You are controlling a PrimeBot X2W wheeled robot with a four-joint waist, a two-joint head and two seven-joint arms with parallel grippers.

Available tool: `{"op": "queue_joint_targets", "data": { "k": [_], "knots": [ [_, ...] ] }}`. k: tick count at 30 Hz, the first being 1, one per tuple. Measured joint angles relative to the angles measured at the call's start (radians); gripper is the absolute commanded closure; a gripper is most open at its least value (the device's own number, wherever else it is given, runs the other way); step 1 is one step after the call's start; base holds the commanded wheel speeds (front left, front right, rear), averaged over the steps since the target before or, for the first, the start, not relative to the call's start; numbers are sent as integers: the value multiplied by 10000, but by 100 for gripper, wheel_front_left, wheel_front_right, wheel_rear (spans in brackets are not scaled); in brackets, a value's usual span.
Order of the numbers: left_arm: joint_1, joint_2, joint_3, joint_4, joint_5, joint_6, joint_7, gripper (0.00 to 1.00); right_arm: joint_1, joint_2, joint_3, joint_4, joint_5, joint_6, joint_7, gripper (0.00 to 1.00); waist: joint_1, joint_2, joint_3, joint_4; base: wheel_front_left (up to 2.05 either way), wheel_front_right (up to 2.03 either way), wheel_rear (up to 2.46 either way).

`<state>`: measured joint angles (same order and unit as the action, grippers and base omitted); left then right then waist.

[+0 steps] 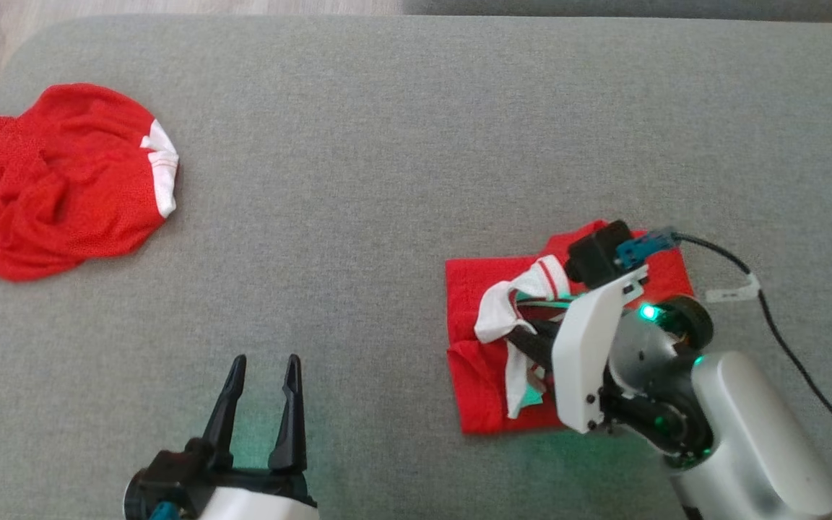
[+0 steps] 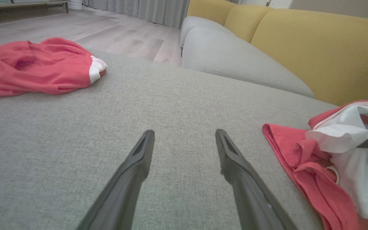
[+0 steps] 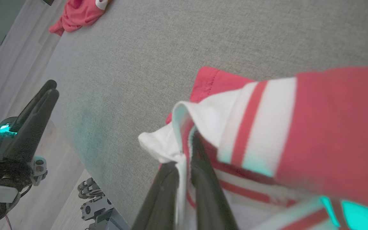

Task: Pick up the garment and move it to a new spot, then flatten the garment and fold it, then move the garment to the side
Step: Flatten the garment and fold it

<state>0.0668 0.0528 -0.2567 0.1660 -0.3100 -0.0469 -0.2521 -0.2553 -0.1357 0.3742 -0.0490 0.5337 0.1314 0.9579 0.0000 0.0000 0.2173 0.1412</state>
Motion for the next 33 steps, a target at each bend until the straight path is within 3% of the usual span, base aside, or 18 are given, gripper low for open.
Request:
{"op": "queue_joint_targets", "data": {
  "k": [1, 2, 3, 4, 5, 7, 15, 21, 28, 31, 33],
  "knots": [
    [0, 0, 0, 17, 0, 0, 0, 0, 3, 21, 63, 79, -13, 0, -58, 74, 0, 0, -2, -3, 0, 0, 0],
    [-1, 0, 0, 54, 0, 2, 0, 0, 0, 46, 115, 144, -42, 0, -92, 55, 0, 0, -5, -8, 0, 0, 0],
    [-1, 0, 2, 104, 0, 2, 0, 0, 1, 58, 198, 188, -46, 0, -94, 45, 0, 0, -6, -15, 0, 0, 0],
    [-1, 0, 4, 140, 0, 27, 0, 0, 2, 69, 290, 217, -40, 0, -104, 48, 0, 0, -6, -26, 0, 0, 0],
    [-1, 0, 6, 157, 0, 29, 0, 0, 2, 84, 374, 232, -40, 0, -136, 44, 0, 0, -5, -41, 0, 0, 0],
    [-1, 0, 12, 171, 2, 29, 0, 0, 2, 107, 510, 240, 56, 0, -221, 0, 0, 0, 8, -89, 0, 0, 0],
    [0, 0, 44, 247, 17, 27, 0, 0, 10, 176, 1053, -236, 1129, 0, -798, 0, 0, 0, -31, -368, 0, 0, 0],
    [38, -2, 240, 244, 19, 29, 0, 0, 130, -591, 1246, -1427, 1141, 0, -1394, 0, 0, 0, -188, -557, 0, 0, 0],
    [389, 0, 401, 222, 19, 31, -2, 0, 1407, -1335, 336, -2242, 65, 0, -2999, 0, 0, 0, -574, -781, 0, 0, 0],
    [519, 0, 518, 188, 31, 31, 0, 0, 1793, -1304, -416, -2293, -894, 0, -4144, 0, 0, 0, -782, -880, 0, 0, 0],
    [604, 0, 589, 111, 31, 29, 0, 0, 2150, -1244, -1246, -2109, -1908, 2, -5473, 0, -1, 0, -975, -946, 0, 0, 0]
  ]
}}
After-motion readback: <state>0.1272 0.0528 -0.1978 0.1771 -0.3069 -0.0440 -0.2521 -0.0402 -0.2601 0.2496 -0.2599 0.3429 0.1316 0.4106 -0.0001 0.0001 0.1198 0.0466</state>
